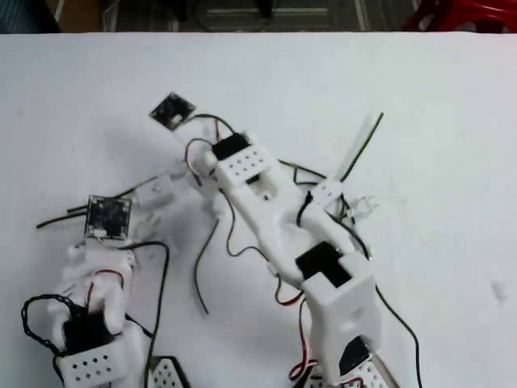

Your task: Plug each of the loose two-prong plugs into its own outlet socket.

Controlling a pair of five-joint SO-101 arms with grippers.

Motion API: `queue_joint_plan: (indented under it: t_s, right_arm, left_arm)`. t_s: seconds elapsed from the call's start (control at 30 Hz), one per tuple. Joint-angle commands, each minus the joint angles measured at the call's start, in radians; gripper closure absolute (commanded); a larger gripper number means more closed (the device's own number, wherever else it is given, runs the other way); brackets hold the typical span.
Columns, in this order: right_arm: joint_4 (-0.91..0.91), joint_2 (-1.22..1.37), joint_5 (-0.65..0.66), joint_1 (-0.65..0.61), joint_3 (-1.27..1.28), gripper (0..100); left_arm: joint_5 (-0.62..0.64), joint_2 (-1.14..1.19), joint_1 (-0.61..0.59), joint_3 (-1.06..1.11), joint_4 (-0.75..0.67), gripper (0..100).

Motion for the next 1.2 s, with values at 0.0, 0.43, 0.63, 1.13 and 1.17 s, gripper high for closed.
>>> queue_joint_plan:
  t_s: [0.0,0.43,0.63,1.13,1.17]
  right_arm:
    - [0.087,-0.015,-0.003,-0.002,-0.049,97.8]
    - [0.334,-0.059,0.002,0.081,-0.046,97.8]
    - [0.361,-0.226,0.003,0.124,-0.055,97.8]
    - [0.642,-0.522,0.041,0.446,-0.183,97.8]
    - [0.642,-0.530,0.080,0.481,-0.189,97.8]
  left_arm:
    - [0.009,0.012,0.015,-0.034,-0.020,98]
    - [0.009,0.012,0.015,-0.034,-0.017,98]
    - [0.009,0.007,0.015,-0.034,-0.018,98]
    - [0.198,0.004,0.464,-0.066,-0.115,98]
    - [0.216,0.004,0.487,-0.068,-0.140,98]
